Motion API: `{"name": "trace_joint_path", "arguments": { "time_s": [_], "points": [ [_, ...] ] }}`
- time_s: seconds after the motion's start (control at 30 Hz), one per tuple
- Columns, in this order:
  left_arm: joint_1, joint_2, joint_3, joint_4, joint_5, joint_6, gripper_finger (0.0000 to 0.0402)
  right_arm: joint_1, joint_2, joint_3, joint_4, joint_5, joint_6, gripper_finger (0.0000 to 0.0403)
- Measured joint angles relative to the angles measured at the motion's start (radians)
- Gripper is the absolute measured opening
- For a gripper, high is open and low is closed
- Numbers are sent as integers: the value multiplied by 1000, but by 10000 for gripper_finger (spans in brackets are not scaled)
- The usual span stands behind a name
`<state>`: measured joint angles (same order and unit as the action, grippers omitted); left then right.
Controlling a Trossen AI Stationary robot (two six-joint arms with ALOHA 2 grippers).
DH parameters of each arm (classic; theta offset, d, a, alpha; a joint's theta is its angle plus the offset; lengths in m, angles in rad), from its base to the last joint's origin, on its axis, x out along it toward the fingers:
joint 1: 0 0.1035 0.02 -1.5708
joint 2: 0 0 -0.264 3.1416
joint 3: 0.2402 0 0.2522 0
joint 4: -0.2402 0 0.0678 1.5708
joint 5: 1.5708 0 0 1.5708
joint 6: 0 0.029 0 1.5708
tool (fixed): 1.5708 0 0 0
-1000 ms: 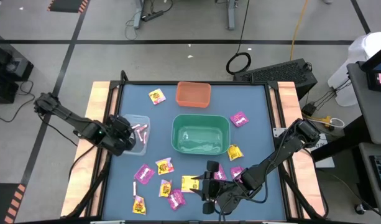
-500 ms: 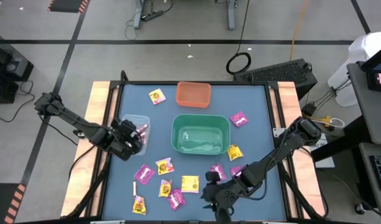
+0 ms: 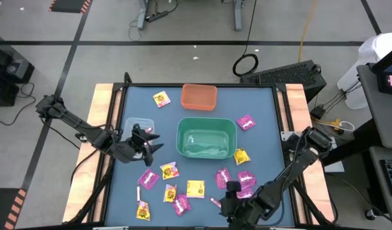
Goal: Sort candy
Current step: Put the orange candy into the transparent bin
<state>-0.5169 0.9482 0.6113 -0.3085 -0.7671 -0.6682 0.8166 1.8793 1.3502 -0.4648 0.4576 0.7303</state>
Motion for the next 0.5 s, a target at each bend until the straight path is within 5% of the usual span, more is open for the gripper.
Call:
{"name": "trace_joint_path", "arguments": {
  "time_s": [0.23,0.5],
  "points": [
    [-14,17,0,23,-4,29,210,10,122,0,30,40,70,239],
    [-11,60,0,82,-9,130,210,-1,184,0,28,93,186,235]
  ]
}}
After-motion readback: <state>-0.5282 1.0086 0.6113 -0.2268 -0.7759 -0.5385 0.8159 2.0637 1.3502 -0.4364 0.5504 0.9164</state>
